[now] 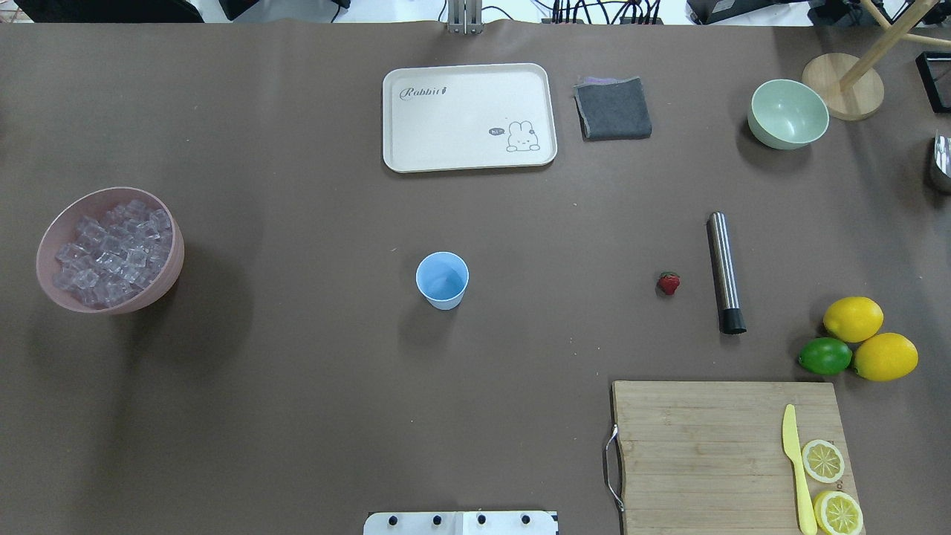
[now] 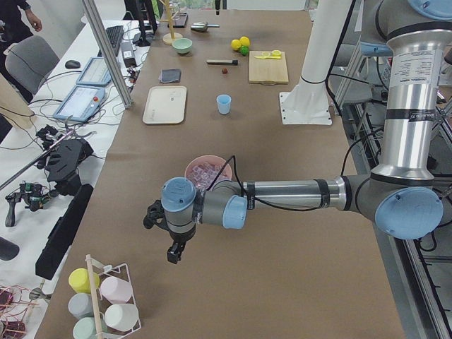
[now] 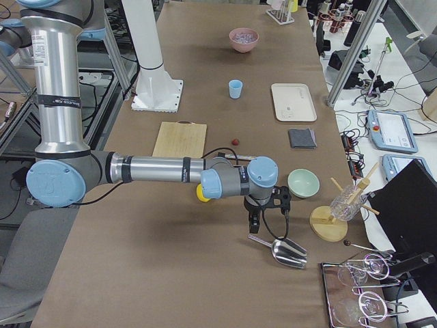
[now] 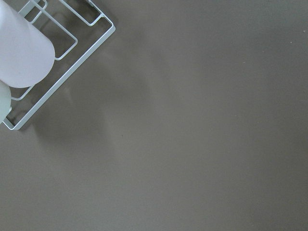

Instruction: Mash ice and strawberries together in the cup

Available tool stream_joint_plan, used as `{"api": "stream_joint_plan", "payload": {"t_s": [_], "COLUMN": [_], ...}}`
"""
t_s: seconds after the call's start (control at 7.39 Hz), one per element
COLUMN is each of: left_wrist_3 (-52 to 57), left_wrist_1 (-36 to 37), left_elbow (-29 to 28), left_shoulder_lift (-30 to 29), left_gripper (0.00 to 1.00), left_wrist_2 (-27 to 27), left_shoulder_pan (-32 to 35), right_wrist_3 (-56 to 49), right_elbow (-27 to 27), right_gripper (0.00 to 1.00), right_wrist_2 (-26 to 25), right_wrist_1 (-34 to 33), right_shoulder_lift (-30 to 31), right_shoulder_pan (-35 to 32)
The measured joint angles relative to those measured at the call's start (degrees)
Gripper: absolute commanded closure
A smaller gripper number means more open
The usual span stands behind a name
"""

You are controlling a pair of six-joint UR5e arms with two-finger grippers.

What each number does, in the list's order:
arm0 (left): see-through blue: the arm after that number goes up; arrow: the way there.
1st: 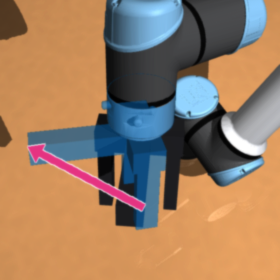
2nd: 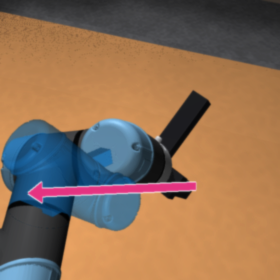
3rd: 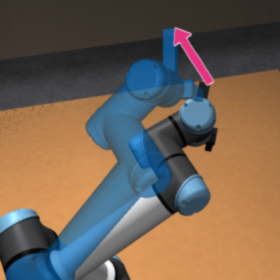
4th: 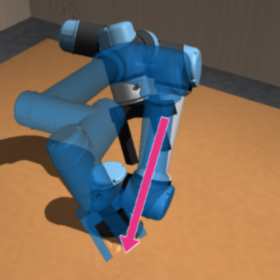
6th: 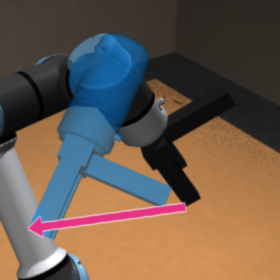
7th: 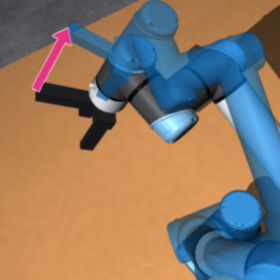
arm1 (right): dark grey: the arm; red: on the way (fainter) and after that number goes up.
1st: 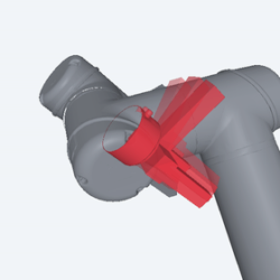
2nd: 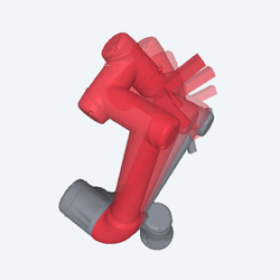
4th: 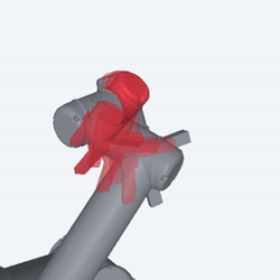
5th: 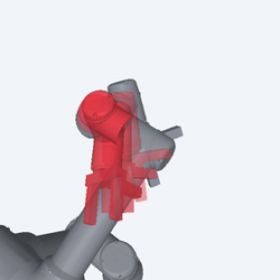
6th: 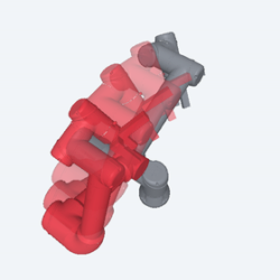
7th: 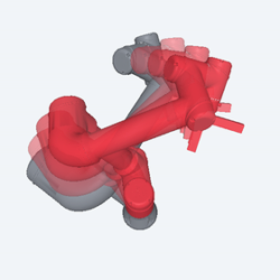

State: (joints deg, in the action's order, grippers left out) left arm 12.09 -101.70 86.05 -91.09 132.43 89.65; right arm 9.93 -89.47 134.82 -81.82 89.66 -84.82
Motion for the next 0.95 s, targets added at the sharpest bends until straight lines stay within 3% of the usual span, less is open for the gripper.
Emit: {"api": "stream_joint_plan", "payload": {"t_s": [0.95], "left_wrist_3": [-1.05], "left_wrist_1": [0.43], "left_elbow": [4.06], "left_shoulder_lift": [0.44], "left_gripper": [0.03], "left_wrist_2": [1.7], "left_shoulder_pan": [-2.02], "right_wrist_3": [-0.04], "right_elbow": [-2.91], "right_gripper": [0.0], "right_wrist_2": [3.5], "right_wrist_1": [0.82], "right_shoulder_lift": [2.57], "right_shoulder_pan": [0.67]}}
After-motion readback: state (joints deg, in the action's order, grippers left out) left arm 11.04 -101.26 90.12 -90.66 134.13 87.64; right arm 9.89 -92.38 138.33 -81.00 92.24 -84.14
